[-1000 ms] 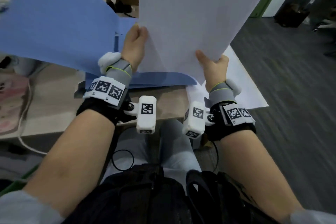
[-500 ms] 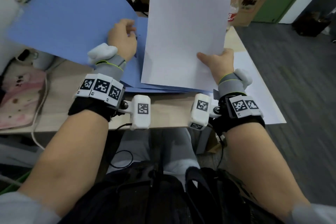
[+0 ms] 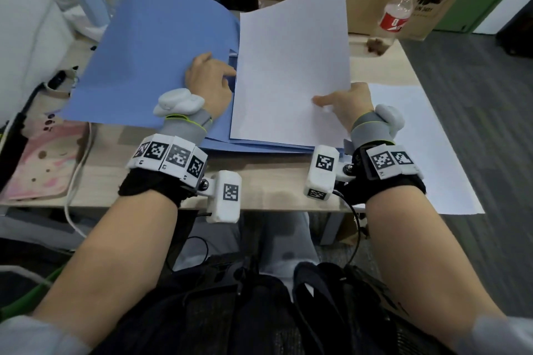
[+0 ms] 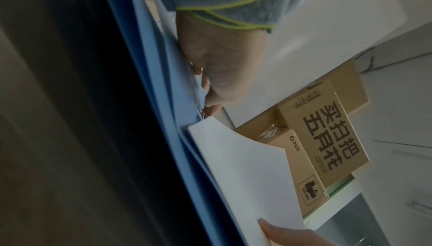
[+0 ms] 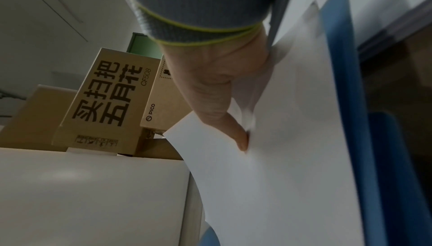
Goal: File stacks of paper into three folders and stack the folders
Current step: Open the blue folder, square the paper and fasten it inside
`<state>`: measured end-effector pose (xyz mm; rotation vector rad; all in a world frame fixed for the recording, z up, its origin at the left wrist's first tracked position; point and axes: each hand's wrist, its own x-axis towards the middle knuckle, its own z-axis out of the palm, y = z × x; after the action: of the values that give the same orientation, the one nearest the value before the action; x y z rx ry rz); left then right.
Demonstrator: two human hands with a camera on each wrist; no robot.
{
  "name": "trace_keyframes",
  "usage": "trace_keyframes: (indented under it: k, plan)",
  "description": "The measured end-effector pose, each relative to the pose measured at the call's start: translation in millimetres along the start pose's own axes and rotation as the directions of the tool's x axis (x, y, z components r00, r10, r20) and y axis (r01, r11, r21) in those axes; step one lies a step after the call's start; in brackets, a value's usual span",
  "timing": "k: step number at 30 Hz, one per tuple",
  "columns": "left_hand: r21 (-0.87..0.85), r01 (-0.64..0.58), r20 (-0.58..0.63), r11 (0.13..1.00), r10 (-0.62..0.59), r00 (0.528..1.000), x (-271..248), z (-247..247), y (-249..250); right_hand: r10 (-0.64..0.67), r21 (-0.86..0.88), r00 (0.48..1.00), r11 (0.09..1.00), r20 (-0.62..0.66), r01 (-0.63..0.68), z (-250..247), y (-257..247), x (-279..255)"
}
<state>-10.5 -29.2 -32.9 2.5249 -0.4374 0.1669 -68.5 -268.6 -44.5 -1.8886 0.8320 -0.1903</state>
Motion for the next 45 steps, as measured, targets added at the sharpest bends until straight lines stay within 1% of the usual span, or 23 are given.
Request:
trace_keyframes:
  k: [7, 9, 13, 18, 20, 23, 24, 25, 26, 27, 28, 29, 30, 31, 32, 34, 36, 37, 39, 41, 43, 44, 45]
  plan:
    - [0.071, -0.026, 0.026, 0.997, 0.024, 0.999, -5, 1, -1, 0.005, -0.031, 1.000, 0.999, -0.013, -0.006, 6, 1, 0]
    - [0.117, -0.050, 0.062, 0.992, 0.043, 0.997, -6, 3, 0, 0.006, -0.078, 1.000, 0.997, -0.015, -0.007, 8, 1, 0]
    - [0.183, -0.079, 0.188, 0.980, 0.044, 0.981, -8, 7, 0, -0.023, -0.136, 0.999, 0.990, -0.028, 0.019, 10, 2, -6]
    - [0.234, -0.093, 0.228, 0.968, 0.039, 0.973, -9, 9, -1, -0.103, -0.244, 0.993, 0.966, -0.062, 0.085, 11, 2, -16]
    - [0.255, -0.107, 0.240, 0.961, 0.045, 0.970, -10, 8, -1, -0.150, -0.339, 0.985, 0.934, -0.083, 0.114, 13, -1, -23]
    - [0.274, -0.126, 0.260, 0.953, 0.053, 0.964, -11, 7, 0, -0.266, -0.577, 0.957, 0.802, -0.114, 0.154, 26, -8, -30]
    - [0.284, -0.130, 0.268, 0.950, 0.052, 0.962, -11, 7, 0, -0.302, -0.637, 0.951, 0.747, -0.073, 0.188, 33, -11, -34]
    - [0.294, -0.135, 0.276, 0.946, 0.051, 0.960, -11, 6, 0, -0.336, -0.672, 0.942, 0.696, 0.007, 0.253, 41, -14, -36]
    - [0.303, -0.144, 0.283, 0.942, 0.056, 0.958, -10, 6, 2, -0.374, -0.660, 0.920, 0.662, 0.120, 0.355, 49, -17, -38]
    - [0.309, -0.155, 0.292, 0.938, 0.062, 0.954, -10, 5, 3, -0.405, -0.592, 0.879, 0.654, 0.252, 0.471, 58, -19, -41]
    - [0.312, -0.166, 0.302, 0.935, 0.068, 0.951, -10, 3, 4, -0.440, -0.497, 0.816, 0.647, 0.375, 0.578, 68, -22, -44]
    - [0.301, -0.171, 0.310, 0.938, 0.073, 0.948, -9, 1, 3, -0.462, -0.426, 0.760, 0.636, 0.458, 0.643, 76, -23, -46]
    - [0.272, -0.172, 0.312, 0.947, 0.083, 0.947, -8, -1, 2, -0.474, -0.393, 0.725, 0.621, 0.500, 0.678, 83, -25, -49]
    - [0.227, -0.173, 0.301, 0.958, 0.100, 0.948, -7, -5, -1, -0.476, -0.384, 0.708, 0.610, 0.522, 0.693, 88, -28, -51]
    - [0.172, -0.180, 0.269, 0.968, 0.130, 0.954, -7, -9, -7, -0.471, -0.386, 0.702, 0.603, 0.535, 0.699, 93, -31, -53]
    - [0.073, -0.158, 0.138, 0.985, 0.147, 0.979, -7, -20, -18, -0.436, -0.423, 0.723, 0.603, 0.535, 0.677, 96, -40, -56]
    - [0.034, -0.067, -0.056, 0.997, 0.069, 0.996, -10, -33, -32, -0.391, -0.464, 0.759, 0.616, 0.520, 0.636, 97, -47, -57]
    - [0.038, -0.018, -0.149, 0.999, 0.024, 0.989, -13, -40, -39, -0.378, -0.479, 0.774, 0.623, 0.508, 0.619, 97, -49, -58]
    - [0.064, 0.080, -0.305, 0.995, -0.057, 0.951, -19, -53, -53, -0.377, -0.485, 0.787, 0.633, 0.488, 0.603, 99, -52, -61]
    - [0.098, 0.266, -0.407, 0.959, -0.205, 0.890, -25, -65, -65, -0.367, -0.486, 0.801, 0.650, 0.473, 0.585, 101, -53, -65]
    - [0.070, 0.466, -0.470, 0.882, -0.383, 0.795, -30, -77, -76, -0.343, -0.479, 0.818, 0.680, 0.461, 0.555, 105, -52, -68]
    - [0.037, 0.519, -0.482, 0.854, -0.440, 0.758, -33, -82, -81, -0.335, -0.474, 0.824, 0.692, 0.456, 0.544, 106, -52, -68]
    - [-0.006, 0.541, -0.484, 0.841, -0.476, 0.734, -36, -86, -87, -0.330, -0.477, 0.829, 0.696, 0.452, 0.537, 108, -52, -70]
